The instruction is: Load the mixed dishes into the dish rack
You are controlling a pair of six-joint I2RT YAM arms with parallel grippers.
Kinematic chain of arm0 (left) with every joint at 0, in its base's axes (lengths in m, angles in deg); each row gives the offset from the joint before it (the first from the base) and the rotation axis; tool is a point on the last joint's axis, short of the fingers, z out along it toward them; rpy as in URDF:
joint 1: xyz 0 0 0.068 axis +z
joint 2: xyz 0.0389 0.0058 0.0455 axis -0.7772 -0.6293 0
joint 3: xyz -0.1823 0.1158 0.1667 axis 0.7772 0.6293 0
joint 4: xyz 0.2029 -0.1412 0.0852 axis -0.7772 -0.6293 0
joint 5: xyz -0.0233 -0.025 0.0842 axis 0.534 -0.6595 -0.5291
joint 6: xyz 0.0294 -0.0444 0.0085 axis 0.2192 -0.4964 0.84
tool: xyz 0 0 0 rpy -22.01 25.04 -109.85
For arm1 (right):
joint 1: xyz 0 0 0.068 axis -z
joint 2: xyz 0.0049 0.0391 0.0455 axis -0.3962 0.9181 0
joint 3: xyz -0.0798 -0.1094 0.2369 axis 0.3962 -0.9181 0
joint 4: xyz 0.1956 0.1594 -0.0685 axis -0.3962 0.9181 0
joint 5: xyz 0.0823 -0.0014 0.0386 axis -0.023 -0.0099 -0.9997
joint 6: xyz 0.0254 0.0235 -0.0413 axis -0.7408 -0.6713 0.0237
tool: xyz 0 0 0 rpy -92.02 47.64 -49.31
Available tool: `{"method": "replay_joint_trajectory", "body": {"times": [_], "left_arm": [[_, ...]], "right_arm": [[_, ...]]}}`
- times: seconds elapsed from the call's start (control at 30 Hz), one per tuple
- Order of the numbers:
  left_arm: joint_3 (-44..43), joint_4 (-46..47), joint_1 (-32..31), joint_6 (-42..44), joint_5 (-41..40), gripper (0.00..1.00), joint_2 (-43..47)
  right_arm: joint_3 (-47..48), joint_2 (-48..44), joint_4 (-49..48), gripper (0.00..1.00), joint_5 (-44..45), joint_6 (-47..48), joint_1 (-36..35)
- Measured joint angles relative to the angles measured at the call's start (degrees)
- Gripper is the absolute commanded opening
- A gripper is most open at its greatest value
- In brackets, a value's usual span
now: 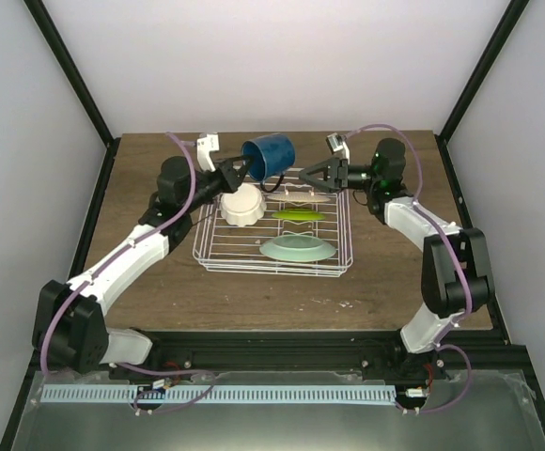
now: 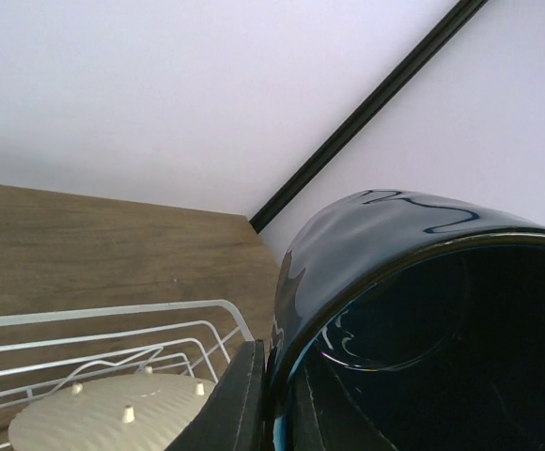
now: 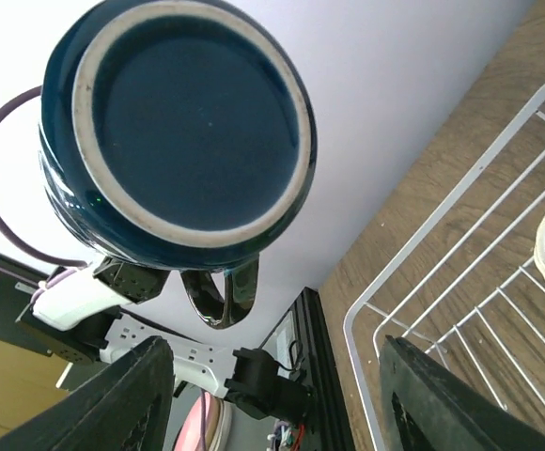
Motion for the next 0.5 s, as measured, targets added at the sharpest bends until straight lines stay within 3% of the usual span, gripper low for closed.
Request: {"method": "replay_joint_trajectory", "body": {"times": [0.3,0.5], "left_arm": [[0.02,5.62,-0.04,-4.13,0.79,0.00,-4.13],[0.00,8.50,-0.04,-5.90,1.97,0.00,-6.43]], "right_arm": [[-0.26,8.76,-29.64,0.60,-1.81,-18.75,-2.73],[0.09,13.42,-43.50,0.56,-1.79,-28.44,-4.61]]}}
